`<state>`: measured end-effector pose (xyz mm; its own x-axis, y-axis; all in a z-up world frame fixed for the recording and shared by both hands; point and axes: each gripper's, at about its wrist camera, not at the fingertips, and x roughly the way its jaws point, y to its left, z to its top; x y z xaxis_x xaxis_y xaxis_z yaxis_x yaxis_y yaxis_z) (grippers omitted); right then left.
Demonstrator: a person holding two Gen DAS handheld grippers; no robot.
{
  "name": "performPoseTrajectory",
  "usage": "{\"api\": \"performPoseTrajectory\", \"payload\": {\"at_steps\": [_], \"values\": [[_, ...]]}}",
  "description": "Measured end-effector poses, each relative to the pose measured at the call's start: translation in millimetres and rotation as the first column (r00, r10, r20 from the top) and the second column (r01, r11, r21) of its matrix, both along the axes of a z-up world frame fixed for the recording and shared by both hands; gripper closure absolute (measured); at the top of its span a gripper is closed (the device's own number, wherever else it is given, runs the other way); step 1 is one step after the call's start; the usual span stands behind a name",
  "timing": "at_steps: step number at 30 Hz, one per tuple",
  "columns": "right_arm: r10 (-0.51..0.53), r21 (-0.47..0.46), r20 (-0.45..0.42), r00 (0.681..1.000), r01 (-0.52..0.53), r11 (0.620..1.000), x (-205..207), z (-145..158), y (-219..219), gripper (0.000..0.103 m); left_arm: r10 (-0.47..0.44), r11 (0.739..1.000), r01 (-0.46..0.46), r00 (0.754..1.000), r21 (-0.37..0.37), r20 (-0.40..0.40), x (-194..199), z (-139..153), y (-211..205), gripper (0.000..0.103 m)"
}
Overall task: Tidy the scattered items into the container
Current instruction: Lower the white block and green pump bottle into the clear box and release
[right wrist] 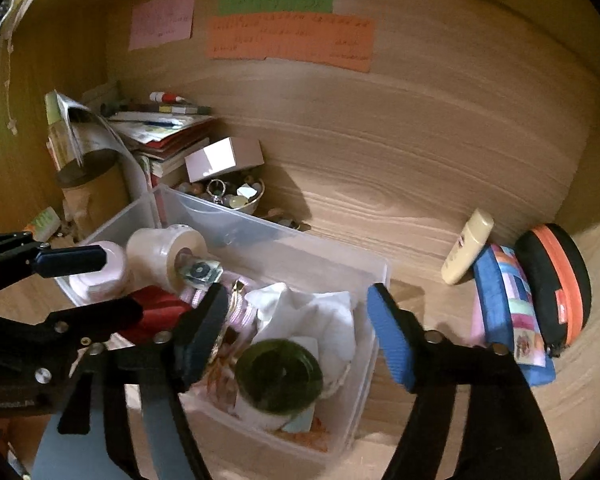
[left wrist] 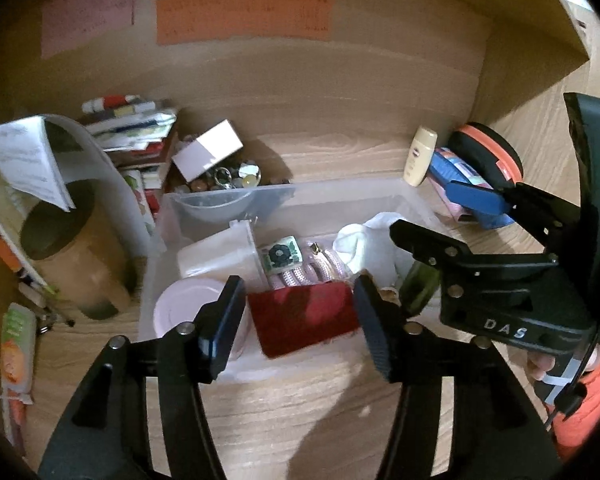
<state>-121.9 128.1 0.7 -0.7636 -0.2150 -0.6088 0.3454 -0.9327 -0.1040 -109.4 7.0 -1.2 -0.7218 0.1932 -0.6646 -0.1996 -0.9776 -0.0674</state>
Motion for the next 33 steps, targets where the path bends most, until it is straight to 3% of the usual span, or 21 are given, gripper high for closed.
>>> {"api": "performPoseTrajectory", "payload": {"at_steps": [2, 5, 10, 15, 18, 26, 33], "values": [[-0.007, -0.009, 0.003, 1.0, 0.007, 1.0, 7, 3, 3, 0.032, 0.008, 1.0, -0.008, 1.0, -0.006, -0.016, 9, 4, -1, 0.043], [-0.006, -0.016, 0.024, 1.0, 0.006, 1.0, 19, 6, 6, 0.031, 0.029, 1.0, -0.03, 0.998, -0.009, -0.048, 23, 11, -6, 0.03], [0.01, -0.02, 0.03, 0.999, -0.01, 1.0, 49, 5, 5, 0.022, 0.053, 0.998, -0.054, 0.996, -0.011, -0.076, 45, 16, -13, 0.028], [0.026, -0.014, 0.031, 0.999, -0.026, 1.0, 76, 0, 3, 0.022, 0.069, 0.998, -0.07, 0.995, -0.007, -0.07, 62, 15, -19, 0.027], [0.038, -0.029, 0.052, 0.998, -0.036, 0.999, 93, -6, 3, 0.022, 0.084, 0.996, -0.085, 0.994, -0.004, -0.068, 73, 13, -22, 0.017], [0.067, -0.058, 0.136, 0.988, -0.06, 0.997, 126, -36, -1, 0.022, 0.12, 0.991, -0.123, 0.991, -0.049, -0.05, 99, -2, -25, 0.016], [0.127, -0.063, 0.205, 0.97, -0.116, 0.991, 155, -68, -16, 0.022, 0.161, 0.985, -0.16, 0.987, -0.069, 0.018, 119, -29, -40, 0.016]]}}
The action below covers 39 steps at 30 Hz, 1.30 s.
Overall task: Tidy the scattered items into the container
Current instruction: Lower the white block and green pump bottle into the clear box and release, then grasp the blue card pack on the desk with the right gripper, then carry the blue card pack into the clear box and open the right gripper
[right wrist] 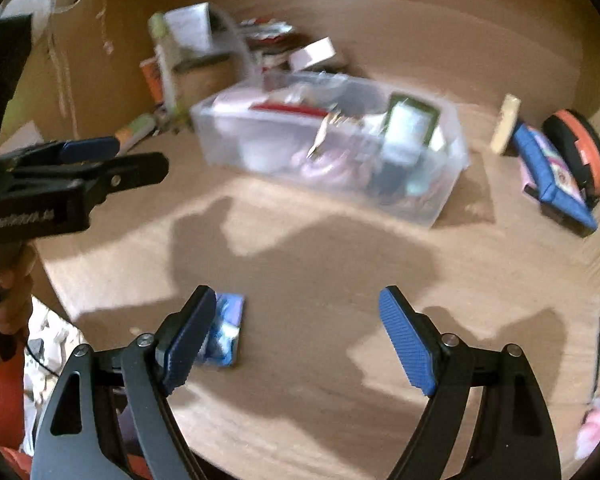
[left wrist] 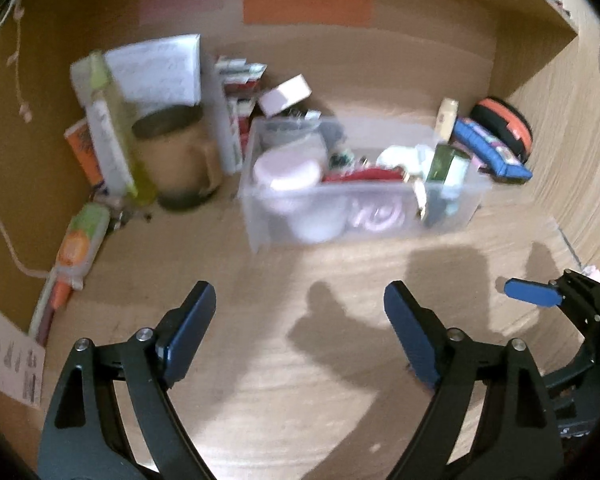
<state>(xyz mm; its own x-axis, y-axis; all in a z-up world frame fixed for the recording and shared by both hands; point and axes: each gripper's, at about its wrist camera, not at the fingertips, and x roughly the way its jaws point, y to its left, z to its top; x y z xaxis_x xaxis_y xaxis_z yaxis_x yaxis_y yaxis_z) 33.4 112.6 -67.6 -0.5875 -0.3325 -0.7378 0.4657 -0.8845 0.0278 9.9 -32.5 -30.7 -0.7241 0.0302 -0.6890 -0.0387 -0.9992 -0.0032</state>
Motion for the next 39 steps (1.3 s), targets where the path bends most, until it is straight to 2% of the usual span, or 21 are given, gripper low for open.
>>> {"api": "performPoseTrajectory", "payload": {"at_steps": [8, 15, 17, 25, 30, 39], "values": [[0.055, 0.003, 0.056, 0.997, -0.055, 0.998, 14, -24, -16, 0.026, 0.055, 0.998, -0.055, 0.997, -0.013, 0.051, 26, -27, -13, 0.016], [0.103, 0.05, 0.023, 0.994, -0.104, 0.993, 24, -25, -33, 0.062, 0.064, 0.998, -0.065, 0.996, 0.001, 0.063, 37, -34, -16, 0.016], [0.117, 0.045, 0.023, 0.993, -0.118, 0.992, 25, -24, -36, 0.078, 0.063, 0.998, -0.063, 0.996, 0.005, 0.064, 38, -36, -15, 0.016], [0.106, -0.001, 0.071, 0.992, -0.106, 0.994, 11, -19, -31, 0.078, 0.032, 0.999, -0.034, 0.997, 0.021, 0.072, 34, -40, -5, 0.016], [0.054, -0.015, 0.037, 0.998, -0.053, 0.998, -2, -4, -16, 0.078, 0.013, 1.0, -0.014, 0.999, 0.024, 0.05, 28, -33, 2, 0.016], [-0.01, -0.082, -0.064, 0.998, 0.004, 0.997, -31, 44, 8, 0.078, -0.005, 0.999, 0.008, 0.998, 0.047, -0.058, 6, 6, 7, 0.017]]}}
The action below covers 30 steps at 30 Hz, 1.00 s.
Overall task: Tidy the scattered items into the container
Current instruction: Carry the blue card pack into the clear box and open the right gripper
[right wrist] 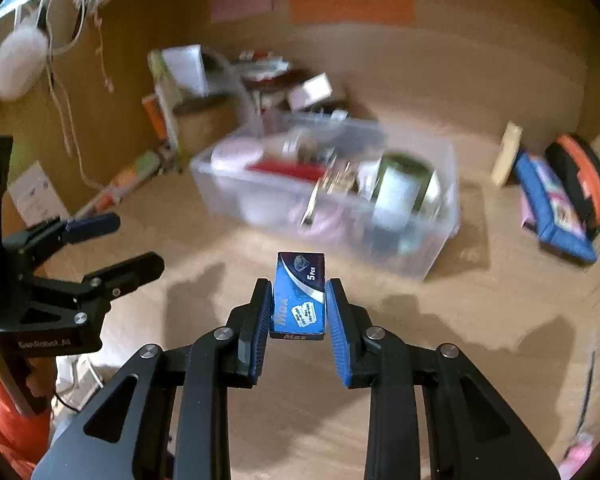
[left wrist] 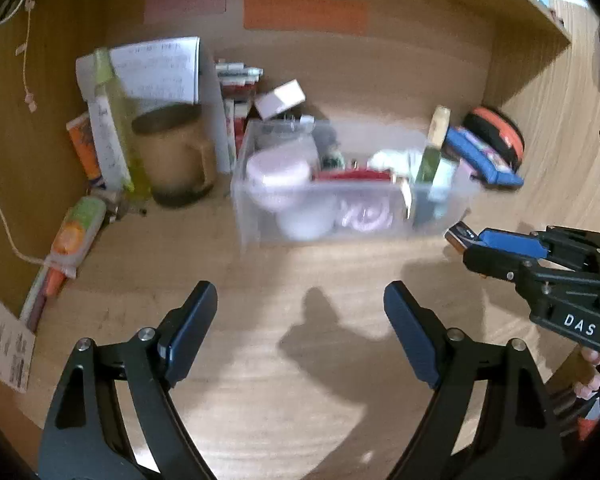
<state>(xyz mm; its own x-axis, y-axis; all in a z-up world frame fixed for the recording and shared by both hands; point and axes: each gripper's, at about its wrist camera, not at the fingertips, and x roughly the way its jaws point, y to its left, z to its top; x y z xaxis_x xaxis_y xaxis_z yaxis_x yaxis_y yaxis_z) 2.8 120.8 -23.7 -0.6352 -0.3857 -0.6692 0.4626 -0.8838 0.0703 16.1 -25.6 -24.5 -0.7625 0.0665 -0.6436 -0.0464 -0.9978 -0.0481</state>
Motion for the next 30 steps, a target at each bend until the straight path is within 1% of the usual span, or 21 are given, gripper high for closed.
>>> {"api": "performPoseTrajectory", "payload": {"at_steps": [2, 3, 4, 5, 7, 9, 13, 17, 21, 26, 30], "values": [[-0.003, -0.02, -0.025, 1.0, 0.002, 1.0, -7, 13, 3, 0.078, 0.001, 1.0, -0.001, 1.0, 0.014, -0.022, -7, 9, -1, 0.018], [-0.003, -0.029, -0.034, 0.999, 0.002, 1.0, -10, 17, 4, 0.078, -0.002, 1.0, 0.003, 1.0, 0.017, -0.027, -11, 12, -1, 0.022], [-0.004, -0.035, -0.042, 0.999, 0.003, 0.999, -13, 21, 5, 0.078, -0.001, 1.0, 0.001, 0.999, 0.017, -0.033, -15, 16, 0, 0.029], [-0.005, -0.04, -0.052, 0.999, 0.003, 0.999, -17, 26, 4, 0.078, -0.001, 1.0, 0.001, 0.999, 0.015, -0.035, -18, 18, 0, 0.032], [-0.006, -0.045, -0.066, 0.998, 0.003, 0.999, -25, 32, 3, 0.078, 0.001, 1.0, -0.001, 0.999, 0.006, -0.04, -28, 24, 2, 0.043], [-0.001, -0.052, -0.071, 0.997, -0.003, 0.999, -34, 36, 1, 0.078, -0.001, 1.0, 0.001, 0.999, 0.003, -0.043, -35, 28, 4, 0.048], [0.003, -0.056, -0.07, 0.998, -0.007, 0.998, -54, 36, -7, 0.078, -0.006, 1.0, 0.006, 0.998, -0.005, -0.056, -49, 35, 7, 0.048], [-0.002, -0.024, -0.053, 0.999, 0.0, 1.0, -77, 29, -18, 0.078, -0.01, 1.0, 0.009, 0.998, -0.008, -0.061, -64, 39, 8, 0.048], [-0.006, 0.007, -0.012, 1.0, 0.006, 1.0, -99, 18, -25, 0.078, -0.018, 1.0, 0.017, 0.999, -0.012, -0.036, -84, 32, 8, 0.048], [0.012, 0.048, -0.024, 1.0, -0.011, 0.999, -109, 15, -34, 0.078, -0.023, 1.0, 0.023, 1.0, -0.01, -0.004, -100, 18, 7, 0.048], [0.019, 0.082, -0.03, 0.999, -0.016, 0.997, -116, 11, -40, 0.078, -0.025, 1.0, 0.025, 1.0, -0.005, 0.007, -107, 11, 3, 0.048]]}}
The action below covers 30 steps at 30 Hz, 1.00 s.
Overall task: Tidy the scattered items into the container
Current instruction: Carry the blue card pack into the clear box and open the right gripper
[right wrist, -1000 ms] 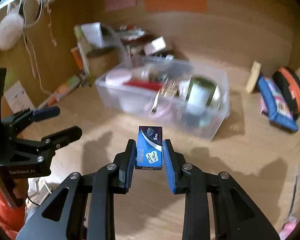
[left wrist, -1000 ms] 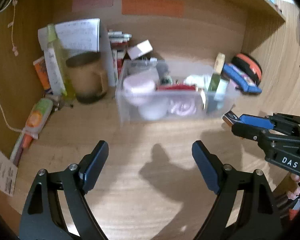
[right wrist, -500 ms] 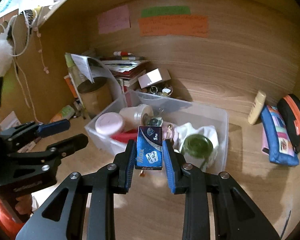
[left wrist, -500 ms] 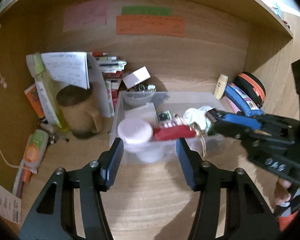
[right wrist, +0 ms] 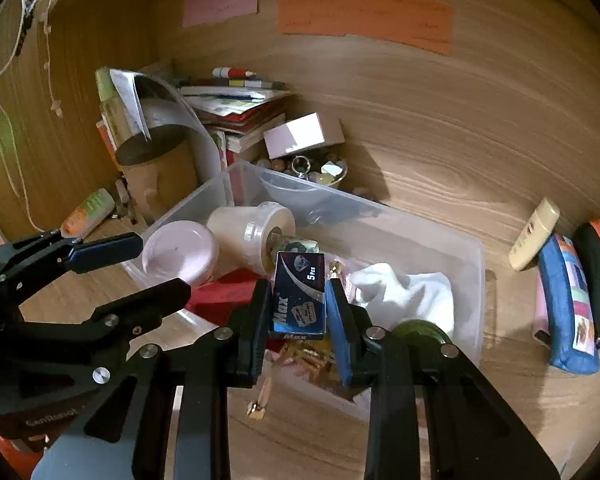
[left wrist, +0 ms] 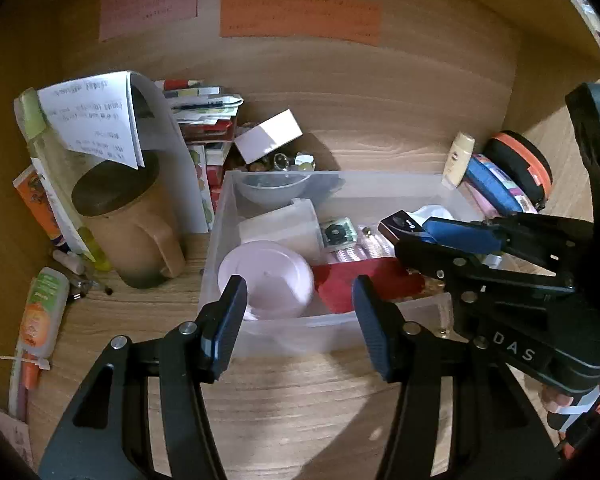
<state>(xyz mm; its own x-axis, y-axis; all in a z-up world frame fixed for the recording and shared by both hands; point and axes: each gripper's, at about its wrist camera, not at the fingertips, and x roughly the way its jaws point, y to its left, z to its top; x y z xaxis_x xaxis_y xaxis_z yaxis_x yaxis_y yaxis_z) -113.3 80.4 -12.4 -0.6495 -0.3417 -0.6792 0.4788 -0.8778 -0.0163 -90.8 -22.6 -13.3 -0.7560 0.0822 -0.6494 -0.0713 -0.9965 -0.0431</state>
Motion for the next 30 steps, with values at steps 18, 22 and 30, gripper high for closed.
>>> {"api": "performPoseTrajectory", "payload": {"at_steps": [18, 22, 30], "values": [[-0.014, 0.019, -0.035, 0.999, 0.015, 1.0, 1, 4, -1, 0.067, 0.021, 1.0, -0.021, 1.0, 0.016, -0.001, -3, 1, -14, 0.039], [-0.033, 0.01, -0.068, 0.997, 0.034, 0.999, 9, 13, 8, 0.062, 0.018, 1.0, -0.018, 1.0, 0.015, -0.012, 5, 3, -13, 0.037], [-0.046, -0.005, -0.08, 0.996, 0.045, 0.999, 21, 22, 19, 0.056, 0.019, 1.0, -0.02, 1.0, -0.017, -0.022, 22, 4, -6, 0.03]]}}
